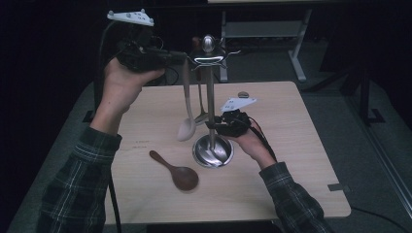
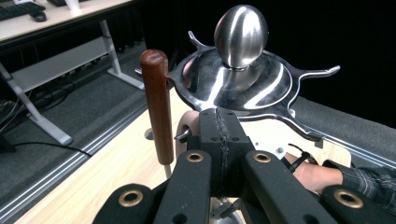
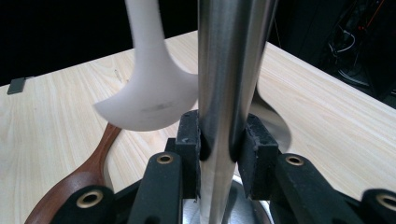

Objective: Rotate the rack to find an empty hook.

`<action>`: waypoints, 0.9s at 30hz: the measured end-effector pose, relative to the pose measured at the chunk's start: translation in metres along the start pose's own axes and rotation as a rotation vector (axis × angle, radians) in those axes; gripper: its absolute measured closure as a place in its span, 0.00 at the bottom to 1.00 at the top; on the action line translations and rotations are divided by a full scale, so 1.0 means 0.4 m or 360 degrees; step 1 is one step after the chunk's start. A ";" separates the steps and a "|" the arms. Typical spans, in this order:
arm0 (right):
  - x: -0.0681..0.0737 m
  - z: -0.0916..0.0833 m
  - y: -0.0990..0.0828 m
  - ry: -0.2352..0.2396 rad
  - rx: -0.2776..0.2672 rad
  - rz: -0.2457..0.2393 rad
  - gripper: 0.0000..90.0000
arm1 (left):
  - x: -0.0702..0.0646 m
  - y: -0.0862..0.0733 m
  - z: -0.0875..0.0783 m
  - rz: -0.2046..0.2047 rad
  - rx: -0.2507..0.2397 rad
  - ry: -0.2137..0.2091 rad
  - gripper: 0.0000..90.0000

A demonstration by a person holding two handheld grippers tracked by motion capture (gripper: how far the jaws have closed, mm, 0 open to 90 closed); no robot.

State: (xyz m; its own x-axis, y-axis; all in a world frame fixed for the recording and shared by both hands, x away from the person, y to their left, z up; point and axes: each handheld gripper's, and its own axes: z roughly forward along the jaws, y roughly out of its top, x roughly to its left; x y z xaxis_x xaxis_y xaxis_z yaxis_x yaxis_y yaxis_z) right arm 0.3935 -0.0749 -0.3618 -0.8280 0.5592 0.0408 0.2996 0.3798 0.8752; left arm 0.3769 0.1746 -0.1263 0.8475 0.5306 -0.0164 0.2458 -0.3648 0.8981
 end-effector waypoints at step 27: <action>0.025 -0.105 -0.090 -0.0029 0.0048 0.0118 0.39 | -0.068 -0.247 0.010 -0.0064 0.0095 -0.0116 1.00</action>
State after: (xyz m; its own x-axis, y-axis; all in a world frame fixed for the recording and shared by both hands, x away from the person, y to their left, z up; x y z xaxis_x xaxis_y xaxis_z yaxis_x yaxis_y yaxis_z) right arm 0.3546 -0.1140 -0.3729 -0.7942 0.6000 0.0961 0.3744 0.3587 0.8551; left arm 0.3315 0.1931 -0.2165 0.8679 0.4893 -0.0861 0.3062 -0.3904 0.8682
